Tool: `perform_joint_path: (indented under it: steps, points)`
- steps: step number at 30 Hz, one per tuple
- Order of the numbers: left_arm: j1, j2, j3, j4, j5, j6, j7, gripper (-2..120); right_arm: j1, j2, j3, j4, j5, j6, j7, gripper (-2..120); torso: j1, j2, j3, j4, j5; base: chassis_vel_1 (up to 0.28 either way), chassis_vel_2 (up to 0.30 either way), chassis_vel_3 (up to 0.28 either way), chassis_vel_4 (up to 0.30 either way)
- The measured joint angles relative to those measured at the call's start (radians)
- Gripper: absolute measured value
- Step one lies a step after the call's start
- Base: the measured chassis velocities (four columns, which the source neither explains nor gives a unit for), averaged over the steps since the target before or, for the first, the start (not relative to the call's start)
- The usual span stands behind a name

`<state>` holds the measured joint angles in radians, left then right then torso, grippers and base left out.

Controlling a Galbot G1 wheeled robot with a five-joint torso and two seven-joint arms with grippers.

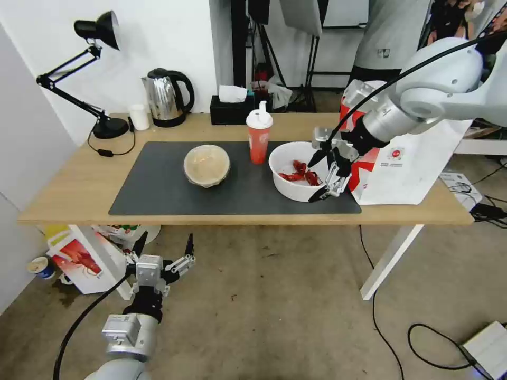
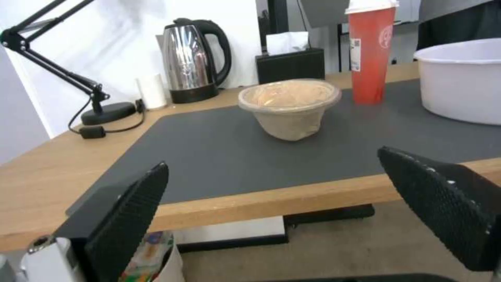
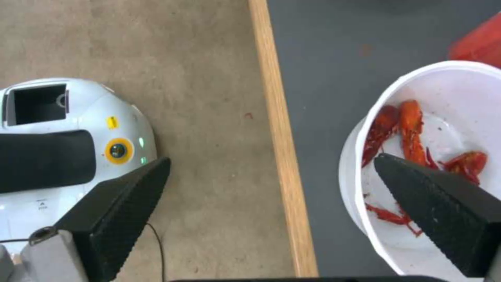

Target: Pick up the trash from the table and place it into the takeout bag.

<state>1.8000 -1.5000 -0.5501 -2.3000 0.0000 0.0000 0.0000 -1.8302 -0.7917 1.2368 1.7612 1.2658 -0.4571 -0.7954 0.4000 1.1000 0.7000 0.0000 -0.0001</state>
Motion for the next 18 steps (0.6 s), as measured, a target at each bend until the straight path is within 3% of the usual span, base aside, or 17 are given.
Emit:
perform_joint_path:
  steps: [18]
  points:
    - [0.0, 0.0, 0.0, 0.0, 0.0, 0.0, 0.0, 100, -0.052, 0.012, 0.016, -0.046, -0.041, -0.001, -0.013, 100, 0.0, 0.0, 0.0, 0.0, 0.0001, 0.0, 0.0, 0.0, 0.0]
